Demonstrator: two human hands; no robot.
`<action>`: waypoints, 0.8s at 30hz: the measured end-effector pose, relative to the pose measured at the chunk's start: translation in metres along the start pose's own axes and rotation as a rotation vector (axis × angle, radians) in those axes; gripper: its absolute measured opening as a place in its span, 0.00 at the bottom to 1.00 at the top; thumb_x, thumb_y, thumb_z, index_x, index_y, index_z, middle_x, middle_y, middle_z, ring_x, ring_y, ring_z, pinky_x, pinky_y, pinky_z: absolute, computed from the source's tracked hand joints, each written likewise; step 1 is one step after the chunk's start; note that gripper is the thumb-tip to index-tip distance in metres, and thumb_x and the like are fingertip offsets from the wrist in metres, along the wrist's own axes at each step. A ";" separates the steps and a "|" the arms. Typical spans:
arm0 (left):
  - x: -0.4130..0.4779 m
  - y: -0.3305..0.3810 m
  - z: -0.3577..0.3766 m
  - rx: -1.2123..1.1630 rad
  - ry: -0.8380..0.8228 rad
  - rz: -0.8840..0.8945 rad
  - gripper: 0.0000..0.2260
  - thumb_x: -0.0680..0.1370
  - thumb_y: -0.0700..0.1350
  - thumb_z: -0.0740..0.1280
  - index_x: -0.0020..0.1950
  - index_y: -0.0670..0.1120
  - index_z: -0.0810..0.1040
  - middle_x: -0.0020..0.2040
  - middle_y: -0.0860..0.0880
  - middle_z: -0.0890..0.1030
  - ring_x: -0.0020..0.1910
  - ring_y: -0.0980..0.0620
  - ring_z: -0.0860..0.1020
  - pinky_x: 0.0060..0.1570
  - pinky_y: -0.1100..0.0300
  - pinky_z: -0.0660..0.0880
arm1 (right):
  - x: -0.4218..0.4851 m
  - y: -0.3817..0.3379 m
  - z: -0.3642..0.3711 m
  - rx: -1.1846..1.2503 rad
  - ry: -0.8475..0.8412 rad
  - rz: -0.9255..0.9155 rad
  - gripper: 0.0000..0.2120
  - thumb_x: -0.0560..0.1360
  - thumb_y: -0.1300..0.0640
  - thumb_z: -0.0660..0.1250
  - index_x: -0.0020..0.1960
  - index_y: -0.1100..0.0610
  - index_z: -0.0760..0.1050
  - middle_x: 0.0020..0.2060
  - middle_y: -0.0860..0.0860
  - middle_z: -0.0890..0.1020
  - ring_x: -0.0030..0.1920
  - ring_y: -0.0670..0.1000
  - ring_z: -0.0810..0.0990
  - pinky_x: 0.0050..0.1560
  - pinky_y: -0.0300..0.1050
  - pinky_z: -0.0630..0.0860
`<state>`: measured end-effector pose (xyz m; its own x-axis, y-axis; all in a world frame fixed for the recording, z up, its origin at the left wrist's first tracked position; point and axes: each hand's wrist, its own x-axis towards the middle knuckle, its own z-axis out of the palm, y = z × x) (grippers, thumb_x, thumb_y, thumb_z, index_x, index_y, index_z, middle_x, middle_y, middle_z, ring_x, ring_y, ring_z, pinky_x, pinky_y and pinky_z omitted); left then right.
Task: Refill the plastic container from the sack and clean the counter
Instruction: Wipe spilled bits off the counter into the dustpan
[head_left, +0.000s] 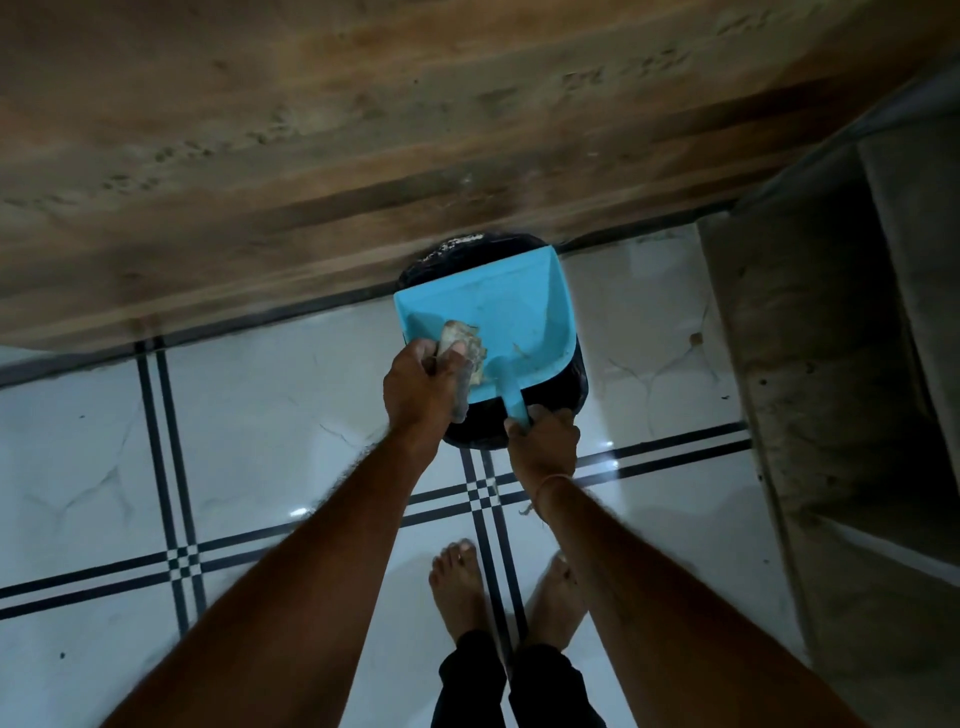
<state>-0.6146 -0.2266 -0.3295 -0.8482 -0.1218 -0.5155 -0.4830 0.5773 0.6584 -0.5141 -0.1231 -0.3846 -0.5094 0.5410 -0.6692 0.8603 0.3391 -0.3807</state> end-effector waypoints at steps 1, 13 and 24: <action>-0.001 -0.001 0.001 -0.002 -0.005 0.001 0.12 0.79 0.54 0.71 0.49 0.45 0.80 0.45 0.50 0.84 0.40 0.56 0.81 0.33 0.67 0.74 | 0.002 0.001 0.001 -0.034 0.012 0.004 0.14 0.79 0.53 0.66 0.61 0.58 0.79 0.62 0.59 0.72 0.62 0.60 0.74 0.58 0.53 0.76; -0.033 0.027 -0.030 -0.195 -0.207 -0.119 0.21 0.72 0.64 0.73 0.48 0.47 0.83 0.44 0.48 0.87 0.44 0.47 0.86 0.45 0.51 0.84 | -0.046 -0.001 -0.056 0.442 0.014 -0.328 0.26 0.79 0.57 0.70 0.75 0.50 0.67 0.66 0.53 0.68 0.66 0.55 0.76 0.64 0.52 0.80; -0.203 0.257 -0.157 -0.210 -0.836 -0.085 0.26 0.70 0.59 0.74 0.56 0.38 0.85 0.52 0.36 0.86 0.52 0.39 0.84 0.53 0.49 0.82 | -0.219 -0.096 -0.325 0.675 -0.162 -0.529 0.18 0.76 0.58 0.72 0.64 0.64 0.77 0.59 0.61 0.82 0.53 0.62 0.83 0.50 0.57 0.83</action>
<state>-0.6003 -0.1804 0.0304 -0.4090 0.5236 -0.7474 -0.6375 0.4221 0.6446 -0.4923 -0.0241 0.0063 -0.8803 0.3076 -0.3610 0.3666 -0.0416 -0.9294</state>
